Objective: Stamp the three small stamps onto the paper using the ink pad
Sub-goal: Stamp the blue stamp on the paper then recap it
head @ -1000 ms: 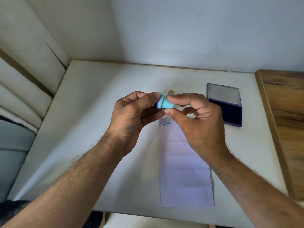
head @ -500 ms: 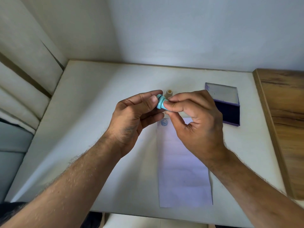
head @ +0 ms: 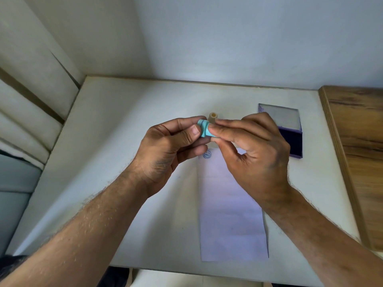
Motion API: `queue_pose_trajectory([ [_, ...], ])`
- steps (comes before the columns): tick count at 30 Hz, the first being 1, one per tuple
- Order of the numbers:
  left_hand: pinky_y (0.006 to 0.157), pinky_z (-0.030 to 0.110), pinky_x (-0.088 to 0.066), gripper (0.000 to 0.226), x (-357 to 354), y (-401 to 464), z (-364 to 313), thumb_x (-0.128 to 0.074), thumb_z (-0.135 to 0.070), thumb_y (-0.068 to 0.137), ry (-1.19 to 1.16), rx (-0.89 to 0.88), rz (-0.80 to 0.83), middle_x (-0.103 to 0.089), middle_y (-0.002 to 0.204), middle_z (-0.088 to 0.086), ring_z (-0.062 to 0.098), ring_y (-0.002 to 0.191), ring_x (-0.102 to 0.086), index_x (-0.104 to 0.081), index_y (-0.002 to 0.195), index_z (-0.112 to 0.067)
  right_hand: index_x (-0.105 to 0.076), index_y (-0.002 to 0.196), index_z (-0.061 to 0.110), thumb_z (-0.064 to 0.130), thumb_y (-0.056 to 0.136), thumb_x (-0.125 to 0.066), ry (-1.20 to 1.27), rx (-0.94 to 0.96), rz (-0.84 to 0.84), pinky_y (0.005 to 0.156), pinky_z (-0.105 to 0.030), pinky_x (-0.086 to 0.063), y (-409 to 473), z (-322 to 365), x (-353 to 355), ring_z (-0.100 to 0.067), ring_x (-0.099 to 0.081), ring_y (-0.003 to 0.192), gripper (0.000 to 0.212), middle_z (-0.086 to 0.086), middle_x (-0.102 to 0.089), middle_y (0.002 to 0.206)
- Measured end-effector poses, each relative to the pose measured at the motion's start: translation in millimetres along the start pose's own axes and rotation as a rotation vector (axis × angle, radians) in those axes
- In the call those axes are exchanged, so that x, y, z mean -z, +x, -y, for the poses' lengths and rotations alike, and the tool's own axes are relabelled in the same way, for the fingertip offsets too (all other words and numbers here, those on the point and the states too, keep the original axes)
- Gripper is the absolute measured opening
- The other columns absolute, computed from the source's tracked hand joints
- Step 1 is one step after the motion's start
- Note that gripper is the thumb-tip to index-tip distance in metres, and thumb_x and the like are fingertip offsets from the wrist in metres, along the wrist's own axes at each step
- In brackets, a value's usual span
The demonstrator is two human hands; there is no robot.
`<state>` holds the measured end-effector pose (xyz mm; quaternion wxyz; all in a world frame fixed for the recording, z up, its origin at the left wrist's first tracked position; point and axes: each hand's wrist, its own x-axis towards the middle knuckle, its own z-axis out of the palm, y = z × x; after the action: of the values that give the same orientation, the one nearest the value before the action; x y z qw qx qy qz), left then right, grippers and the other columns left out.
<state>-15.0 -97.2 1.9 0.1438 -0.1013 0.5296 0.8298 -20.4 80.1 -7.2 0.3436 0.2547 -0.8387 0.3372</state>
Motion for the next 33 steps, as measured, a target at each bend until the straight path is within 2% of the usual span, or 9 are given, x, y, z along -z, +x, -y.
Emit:
queue_pose_trajectory([
  [3, 0.073, 0.026, -0.058, 0.026, 1.4, 1.1, -0.3, -0.071, -0.015, 0.074, 0.02, -0.038, 0.002, -0.077, 0.098, 0.01, 0.023, 0.089, -0.074, -0.077, 0.099, -0.012, -0.076, 0.103, 0.007, 0.006, 0.081, -0.08, 0.106, -0.143, 0.07, 0.076, -0.021, -0.051, 1.1, 0.3, 2.5, -0.022, -0.065, 0.077, 0.022, -0.002, -0.076, 0.097],
  [6, 0.074, 0.027, -0.058, 0.027, 3.5, 1.7, -1.3, -0.075, -0.015, 0.071, 0.062, -0.078, 0.008, -0.077, 0.097, 0.011, 0.024, 0.089, -0.074, -0.078, 0.098, -0.014, -0.074, 0.107, 0.009, 0.007, 0.084, -0.075, 0.315, -0.405, 0.163, 0.076, -0.018, -0.053, 3.4, 5.5, 4.3, -0.013, -0.068, 0.08, 0.024, 0.0, -0.074, 0.094],
  [8, 0.075, 0.029, -0.058, 0.026, 4.2, 2.0, -0.3, -0.076, -0.014, 0.071, 0.106, -0.124, 0.005, -0.077, 0.097, 0.011, 0.028, 0.093, -0.074, -0.078, 0.096, -0.016, -0.074, 0.108, 0.016, 0.011, 0.087, -0.071, 0.414, -0.575, 0.212, 0.075, -0.017, -0.054, 6.2, 8.0, 4.2, -0.003, -0.069, 0.081, 0.021, 0.009, -0.074, 0.095],
  [10, 0.075, 0.029, -0.058, 0.024, 3.0, 2.6, 1.7, -0.077, -0.007, 0.074, 0.168, -0.2, 0.003, -0.077, 0.096, 0.008, 0.025, 0.092, -0.074, -0.078, 0.095, -0.018, -0.075, 0.103, 0.026, 0.016, 0.09, -0.066, 0.476, -0.716, 0.253, 0.067, -0.017, -0.053, 8.7, 7.8, 3.1, 0.002, -0.064, 0.066, 0.018, 0.02, -0.073, 0.081],
  [13, 0.075, 0.025, -0.057, 0.031, 0.4, 2.0, 4.7, -0.072, 0.007, 0.075, 0.235, -0.323, 0.039, -0.078, 0.093, 0.002, 0.019, 0.085, -0.076, -0.075, 0.095, -0.016, -0.072, 0.088, 0.033, 0.019, 0.094, -0.058, 0.59, -0.909, 0.321, 0.064, -0.025, -0.052, 10.1, 6.7, -0.2, -0.005, -0.056, 0.052, 0.021, 0.016, -0.068, 0.059],
  [16, 0.08, 0.022, -0.056, 0.027, -0.6, 0.3, 7.0, -0.075, -0.002, 0.072, 0.315, -0.388, 0.069, -0.078, 0.094, -0.004, 0.015, 0.087, -0.075, -0.073, 0.095, -0.015, -0.076, 0.075, 0.027, 0.017, 0.096, -0.055, 0.719, -1.091, 0.358, 0.063, -0.033, -0.05, 11.5, 3.4, -2.1, -0.013, -0.054, 0.051, 0.031, 0.002, -0.071, 0.061],
  [21, 0.079, 0.021, -0.056, 0.032, 1.1, 0.0, 9.2, -0.08, -0.009, 0.075, 0.511, -0.461, -0.018, -0.077, 0.094, -0.012, 0.009, 0.088, -0.074, -0.075, 0.098, -0.031, -0.076, 0.083, 0.021, 0.012, 0.093, -0.061, 0.884, -1.206, 0.327, 0.057, -0.027, -0.051, 15.8, -1.1, -3.5, -0.01, -0.06, 0.053, 0.02, -0.004, -0.069, 0.063],
  [28, 0.081, 0.034, -0.059, 0.031, -0.1, 0.8, 12.4, -0.082, -0.008, 0.074, 0.487, -0.407, -0.117, -0.076, 0.091, -0.004, 0.019, 0.089, -0.074, -0.074, 0.099, -0.025, -0.077, 0.093, 0.017, 0.006, 0.087, -0.069, 0.949, -1.221, 0.275, 0.062, -0.026, -0.056, 18.5, -2.4, -3.6, -0.009, -0.06, 0.06, 0.015, 0.002, -0.073, 0.07],
  [33, 0.081, 0.032, -0.059, 0.031, -0.9, -2.7, 13.2, -0.084, -0.01, 0.075, 0.605, -0.449, -0.158, -0.076, 0.097, -0.006, 0.016, 0.089, -0.074, -0.073, 0.1, -0.025, -0.078, 0.095, 0.012, 0.007, 0.085, -0.072, 1.002, -1.3, 0.284, 0.064, -0.027, -0.056, 20.0, -4.0, -3.2, -0.014, -0.061, 0.064, 0.013, -0.002, -0.073, 0.076],
])
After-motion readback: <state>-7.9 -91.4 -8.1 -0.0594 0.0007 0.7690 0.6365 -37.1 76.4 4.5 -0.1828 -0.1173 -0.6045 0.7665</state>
